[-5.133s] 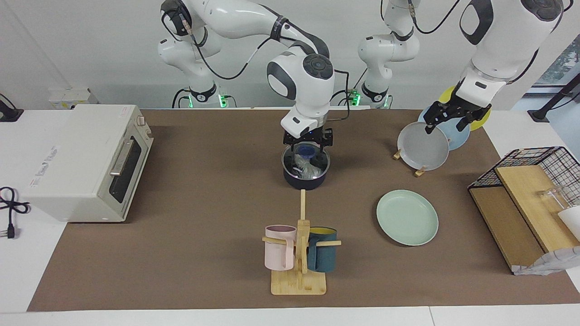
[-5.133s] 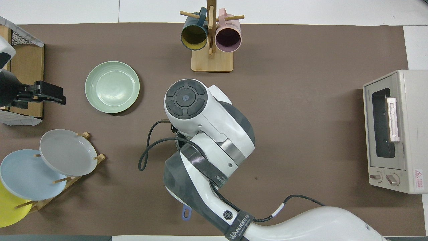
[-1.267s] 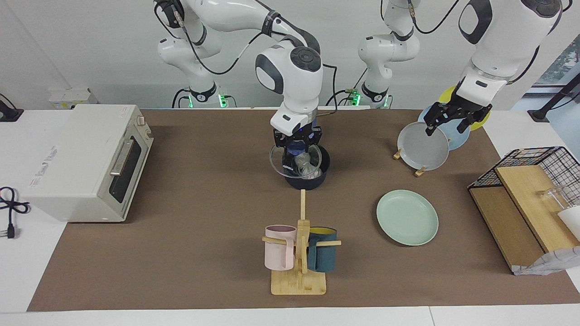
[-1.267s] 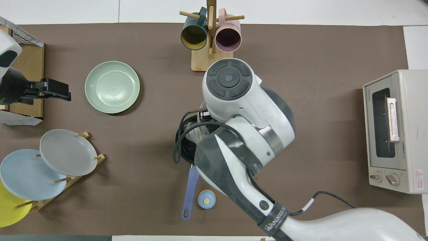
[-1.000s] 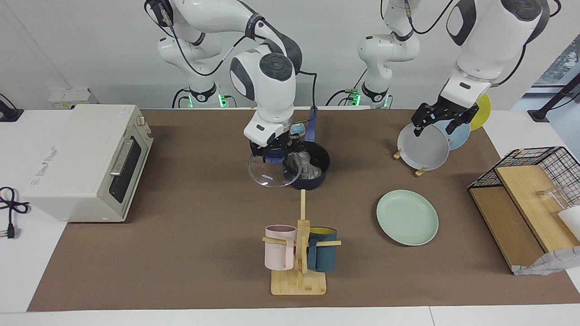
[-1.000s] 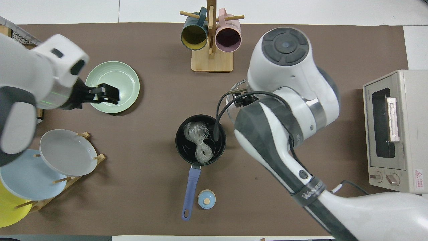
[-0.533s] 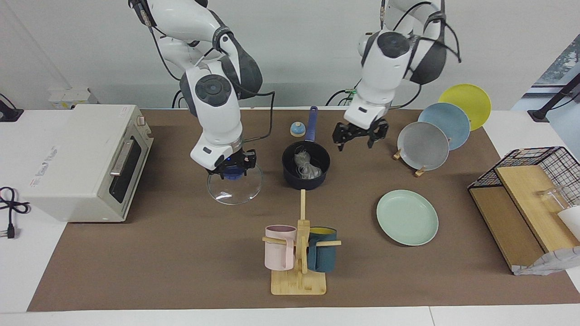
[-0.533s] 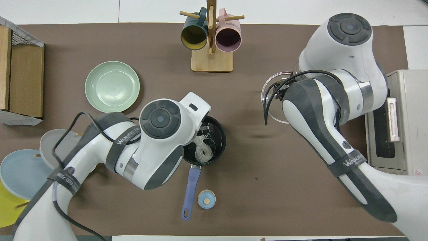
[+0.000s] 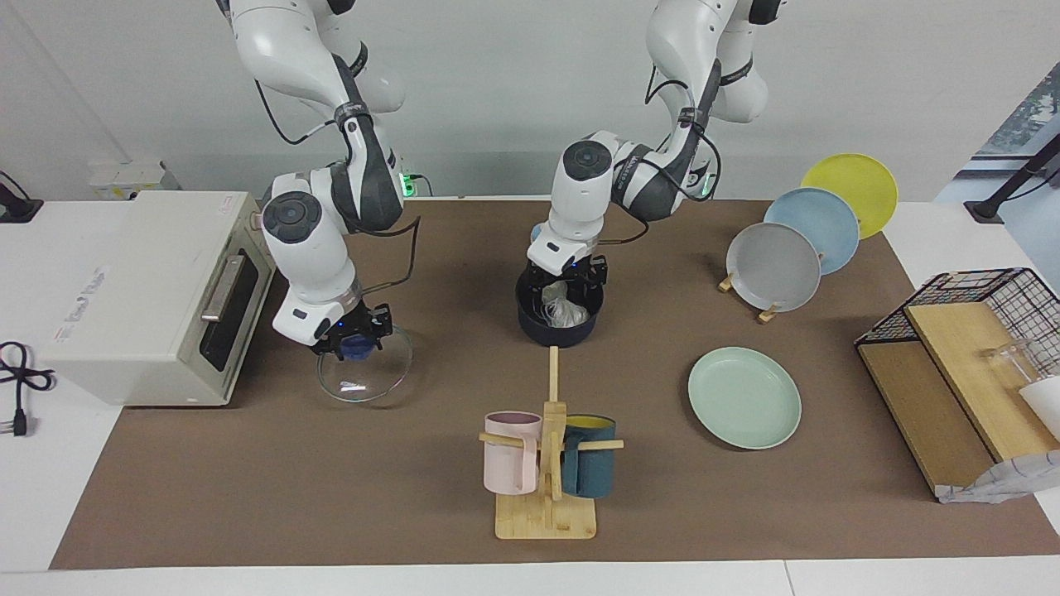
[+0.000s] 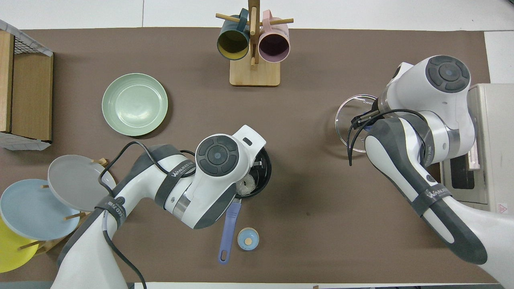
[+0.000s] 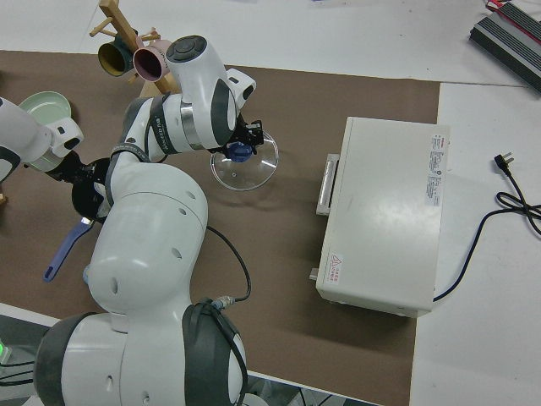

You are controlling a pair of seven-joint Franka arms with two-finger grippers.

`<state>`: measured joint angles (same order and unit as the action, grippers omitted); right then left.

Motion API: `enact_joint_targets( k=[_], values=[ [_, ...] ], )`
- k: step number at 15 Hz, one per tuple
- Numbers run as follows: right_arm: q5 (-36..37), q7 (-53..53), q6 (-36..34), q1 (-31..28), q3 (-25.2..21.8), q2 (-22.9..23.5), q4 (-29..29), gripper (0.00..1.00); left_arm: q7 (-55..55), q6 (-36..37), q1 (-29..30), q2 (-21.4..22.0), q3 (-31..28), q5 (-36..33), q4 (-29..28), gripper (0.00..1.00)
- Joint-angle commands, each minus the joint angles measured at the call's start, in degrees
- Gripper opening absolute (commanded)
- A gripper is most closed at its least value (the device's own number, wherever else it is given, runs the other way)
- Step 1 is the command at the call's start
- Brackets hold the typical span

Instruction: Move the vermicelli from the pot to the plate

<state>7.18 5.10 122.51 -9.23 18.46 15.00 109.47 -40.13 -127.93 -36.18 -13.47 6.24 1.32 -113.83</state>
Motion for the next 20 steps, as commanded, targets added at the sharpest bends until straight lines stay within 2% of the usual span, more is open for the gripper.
enact_joint_targets(
  k=[1, 6, 7, 8, 9, 10, 11, 12, 13, 14, 15, 18, 20],
  values=[
    [0.38, 1.84, 2.39, -1.93, 0.7, -2.34, 3.56, 0.58, 1.09, -2.67, -1.79, -1.99, -1.22, -1.06, -0.6, 1.0],
    [0.29, 1.66, 3.35, -2.19, 0.7, -1.9, 5.22, 0.61, 2.77, -2.85, -2.32, -2.7, -1.23, -1.24, -0.69, 1.0],
    [0.38, 1.75, 3.88, -2.37, 0.7, -1.64, 5.75, 0.61, 3.38, -2.77, -2.32, -2.7, -1.31, -1.24, -0.69, 0.76],
    [0.29, 1.66, 4.05, -2.37, 0.7, -1.29, 5.93, 0.61, 4.34, -2.76, -2.14, -2.7, -1.31, -1.24, -0.69, 0.37],
    [0.29, 1.49, 4.06, -2.28, 0.7, -1.29, 6.02, 0.63, 5.48, -2.59, -2.05, -2.7, -1.31, -1.24, -0.69, 0.09],
    [0.38, 1.49, 4.23, -2.28, 0.7, -1.2, 6.28, 0.65, 6.19, -2.33, -1.79, -2.7, -1.31, -1.24, -0.69, 0.0],
    [0.29, 1.66, 4.58, -2.28, 0.7, -1.03, 6.29, 0.66, 6.46, -1.89, -1.79, -2.7, -1.31, -1.24, -0.52, 0.0],
    [0.38, 1.66, 5.11, -2.37, 0.7, -1.03, 6.46, 0.72, 6.55, -1.89, -1.62, -2.61, -1.31, -1.24, -0.51, 0.0],
    [0.29, 1.49, 5.11, -2.28, 0.7, -1.03, 6.46, 0.8, 6.46, -1.8, -1.44, -2.52, -1.31, -1.15, -0.34, 0.0],
    [0.29, 1.31, 5.02, -2.19, 0.7, -1.03, 6.37, 0.93, 6.55, -1.62, -1.26, -2.18, -1.31, -1.15, -0.25, 0.0],
    [0.29, 1.05, 4.59, -2.19, 0.7, -1.03, 5.94, 1.0, 6.55, -0.84, -1.09, -1.82, -1.4, -1.15, 0.1, 0.0],
    [0.29, 1.14, 2.14, -2.19, 0.7, -1.81, 3.48, 1.0, 6.64, 4.16, 1.19, 0.37, -1.4, -1.15, 3.16, 0.0],
    [0.2, 1.14, -3.39, -2.28, 0.79, -2.52, -0.29, 1.0, 6.99, 8.29, 1.63, 1.6, -1.58, -0.89, 5.8, 0.0]
  ],
)
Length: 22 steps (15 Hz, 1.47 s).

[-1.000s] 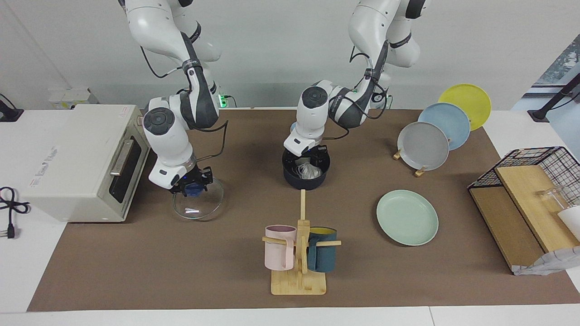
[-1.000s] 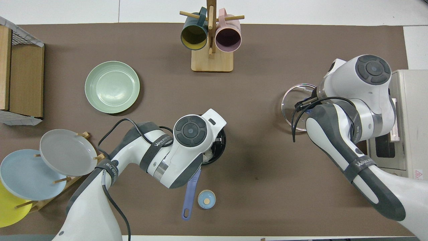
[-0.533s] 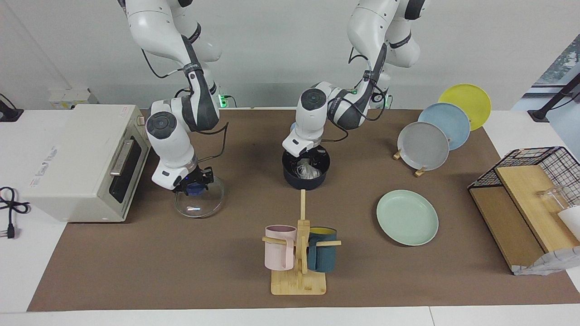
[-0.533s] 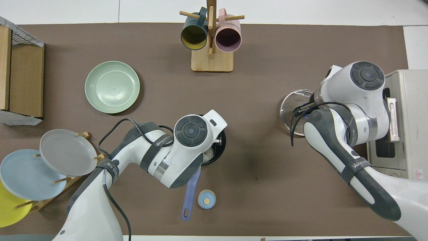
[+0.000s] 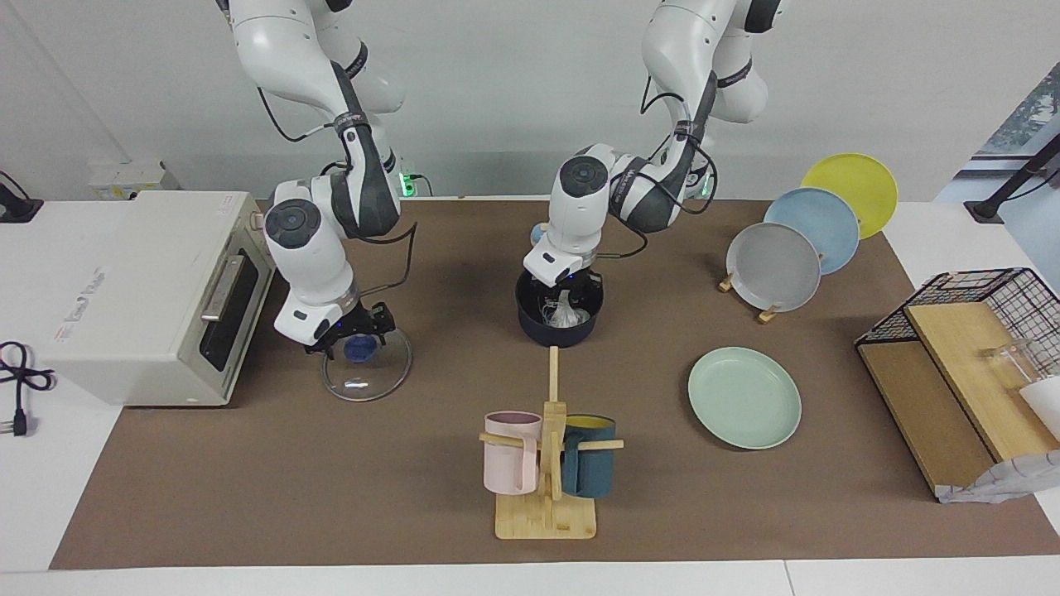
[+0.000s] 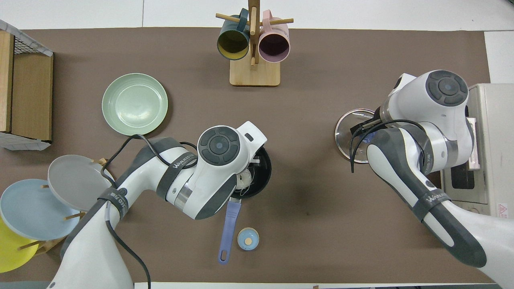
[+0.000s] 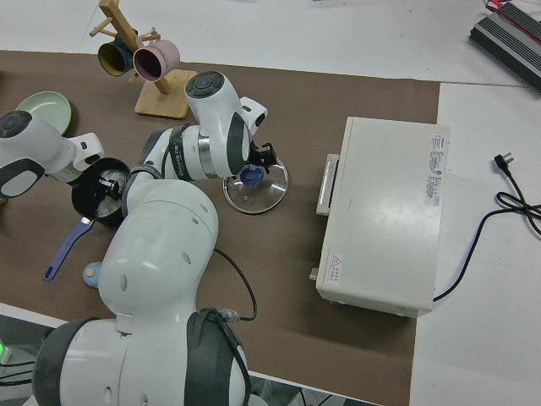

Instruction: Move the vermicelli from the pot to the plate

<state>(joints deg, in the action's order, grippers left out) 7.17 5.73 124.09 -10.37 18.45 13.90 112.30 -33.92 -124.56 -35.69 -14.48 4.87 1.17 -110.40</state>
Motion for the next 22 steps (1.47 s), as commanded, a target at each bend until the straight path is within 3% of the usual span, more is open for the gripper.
enact_joint_targets(
  k=[1, 6, 10, 13, 16, 20, 22],
  values=[
    [0.12, 0.51, -7.95, -1.06, 0.8, -1.85, -5.05, 1.0, 0.7, 6.68, 2.02, 2.96, -0.12, -0.47, 3.43, 0.0],
    [-2.07, -0.19, -22.19, -0.97, 0.88, -5.98, -13.84, 1.0, 1.92, 17.75, 6.41, 5.6, -0.3, 0.76, 12.02, 0.0],
    [-2.69, -4.58, -29.59, -0.44, 0.88, -11.34, -16.76, 1.0, 15.08, 22.95, 19.92, 3.15, -0.3, 4.1, 20.74, 0.0],
    [-3.74, -5.82, -31.28, -0.27, 0.89, -13.19, -16.67, 1.0, 24.93, 19.63, 27.84, 2.35, -0.3, 3.75, 20.32, 0.0],
    [-4.71, -5.55, -31.19, -0.01, 0.53, -13.37, -16.58, 1.0, 31.44, 12.17, 32.69, -2.03, -0.56, 3.66, 19.26, 0.0],
    [-4.98, -5.64, -32.06, 5.7, -6.66, -13.11, -16.85, 1.0, 32.69, 4.95, 34.02, -7.39, -0.56, 3.49, 18.21, 0.0],
    [-4.8, -5.82, -33.03, 6.5, -7.9, -12.5, -19.47, 1.0, 32.61, 1.7, 33.5, -8.02, -0.56, 3.31, 16.37, 0.0]
  ],
)
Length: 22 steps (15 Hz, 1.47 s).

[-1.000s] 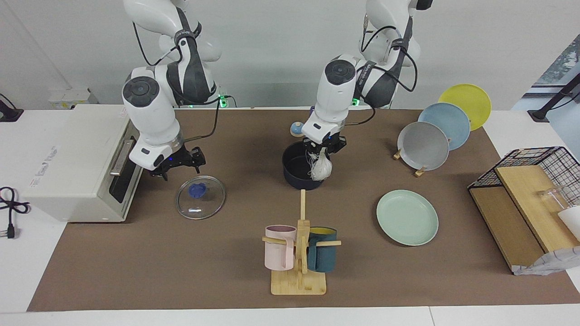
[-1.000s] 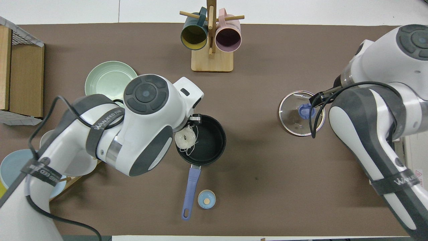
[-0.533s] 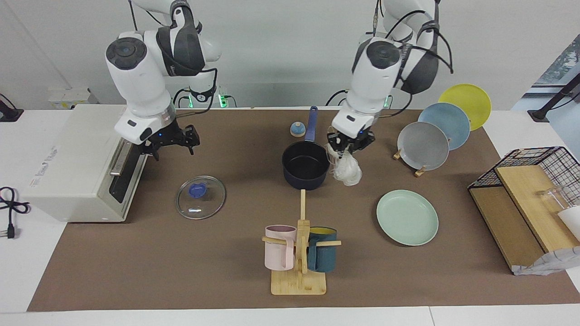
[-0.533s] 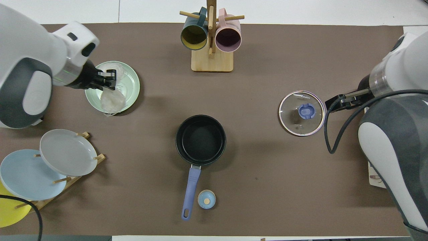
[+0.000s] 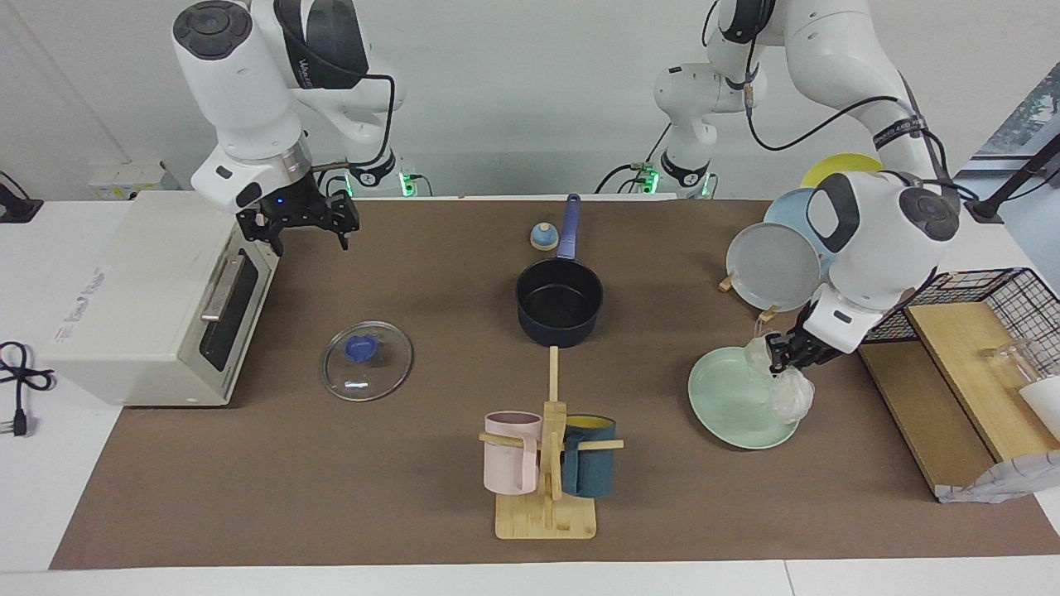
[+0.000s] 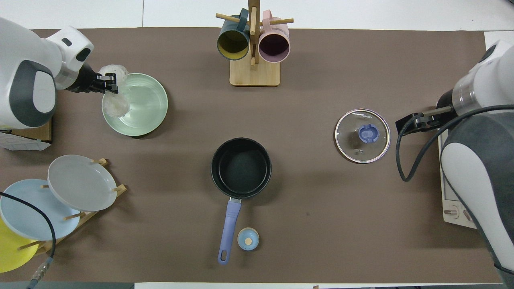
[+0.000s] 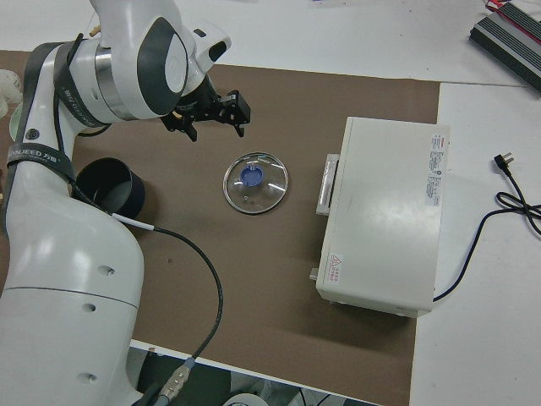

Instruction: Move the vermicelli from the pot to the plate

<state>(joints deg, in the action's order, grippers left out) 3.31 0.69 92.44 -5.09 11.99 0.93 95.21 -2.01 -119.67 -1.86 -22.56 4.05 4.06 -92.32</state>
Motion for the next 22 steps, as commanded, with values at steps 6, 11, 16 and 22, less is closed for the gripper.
enact_joint_targets(
  k=[6, 11, 16, 22],
  values=[
    [-0.5, -2.97, -4.11, 2.36, -2.41, 2.14, -5.12, 1.0, 0.87, -9.59, -1.04, -1.26, 0.25, 0.34, -5.13, 0.0],
    [-1.2, -5.26, -5.86, 4.65, -5.74, 1.09, -3.9, 1.0, 4.03, -13.4, -0.96, -1.26, 0.25, 0.34, -8.32, 0.0],
    [-1.2, 1.5, -6.04, 4.82, -8.9, -0.76, -0.99, 1.0, 5.35, -4.56, -0.43, 0.4, 0.25, 0.34, -4.38, 1.0],
    [-2.7, 1.68, -8.24, 4.74, -13.31, -1.9, -2.92, 1.0, -5.53, 13.37, -0.34, 11.37, -0.36, -0.8, -0.23, 1.0]
  ],
)
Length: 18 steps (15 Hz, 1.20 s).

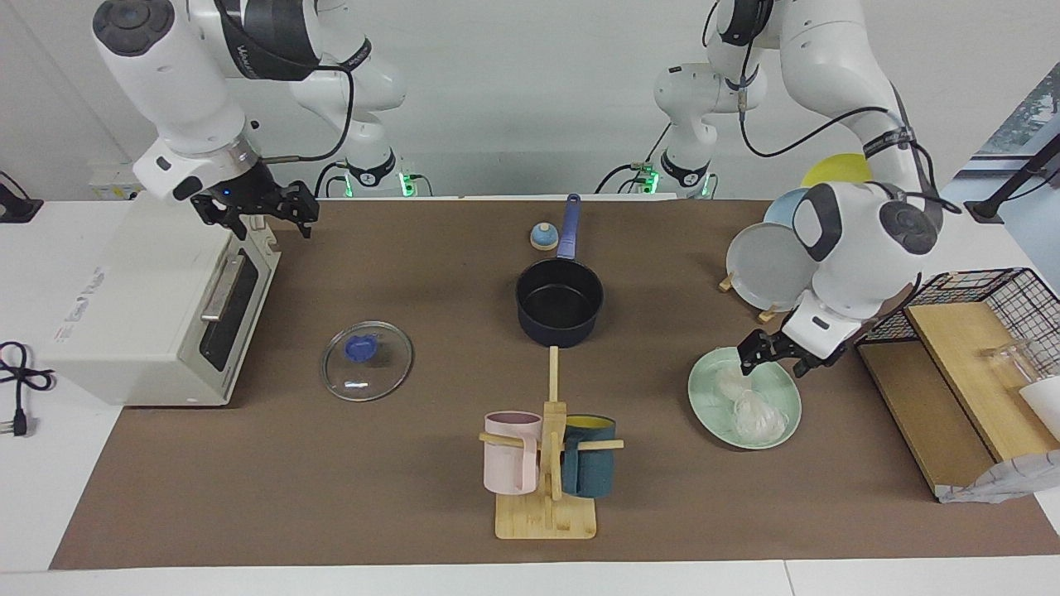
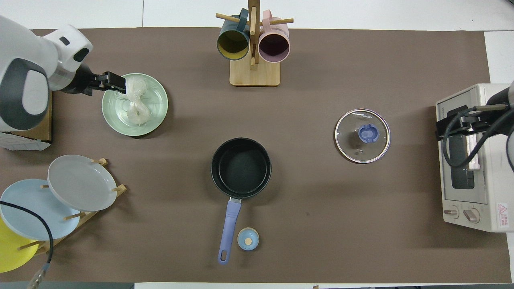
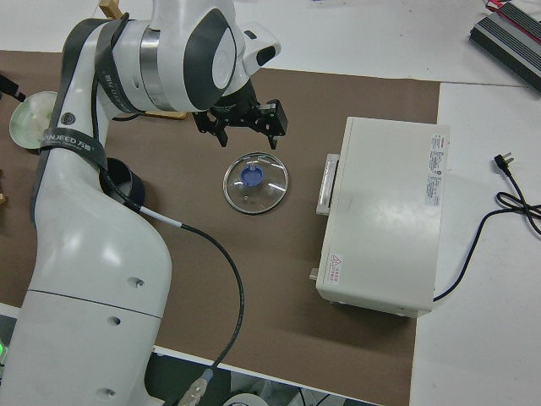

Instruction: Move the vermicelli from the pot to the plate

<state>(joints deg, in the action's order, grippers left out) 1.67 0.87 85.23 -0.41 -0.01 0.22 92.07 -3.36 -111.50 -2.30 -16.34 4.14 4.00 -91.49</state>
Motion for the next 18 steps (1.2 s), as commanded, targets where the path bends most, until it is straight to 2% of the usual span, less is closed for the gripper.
enact_joint_targets(
  k=[1, 6, 10, 13, 16, 18],
  values=[
    [-1.05, 1.59, -1.03, 0.05, -1.39, -1.45, 0.56, 1.0, -4.72, 6.98, 0.1, 6.92, -0.28, -2.92, -0.97, 1.0],
    [-1.05, 2.82, -0.42, 0.14, -1.83, -1.81, 1.18, 1.0, -4.81, 18.42, 0.36, 17.38, -0.28, -4.08, -1.93, 1.0],
    [-0.96, 2.82, -0.59, 0.14, -1.83, -1.89, 1.71, 1.0, -4.9, 18.78, -0.25, 20.99, -0.19, -4.08, -7.63, 1.0],
    [-0.87, 2.82, -0.77, 0.14, -1.92, -1.89, 1.62, 1.0, -5.08, 18.61, -0.69, 21.0, -0.36, -3.56, -7.83, 1.0],
    [-0.79, 2.82, -0.77, 0.14, -1.83, -1.89, 1.53, 1.0, -5.17, 21.22, -1.83, 18.46, -1.5, -3.64, -2.58, 1.0],
    [-0.7, 2.82, -0.68, 0.14, -1.75, -1.89, 1.53, 1.0, -5.17, 22.21, -2.27, 18.18, -1.51, -3.56, -1.41, 1.0]
  ],
)
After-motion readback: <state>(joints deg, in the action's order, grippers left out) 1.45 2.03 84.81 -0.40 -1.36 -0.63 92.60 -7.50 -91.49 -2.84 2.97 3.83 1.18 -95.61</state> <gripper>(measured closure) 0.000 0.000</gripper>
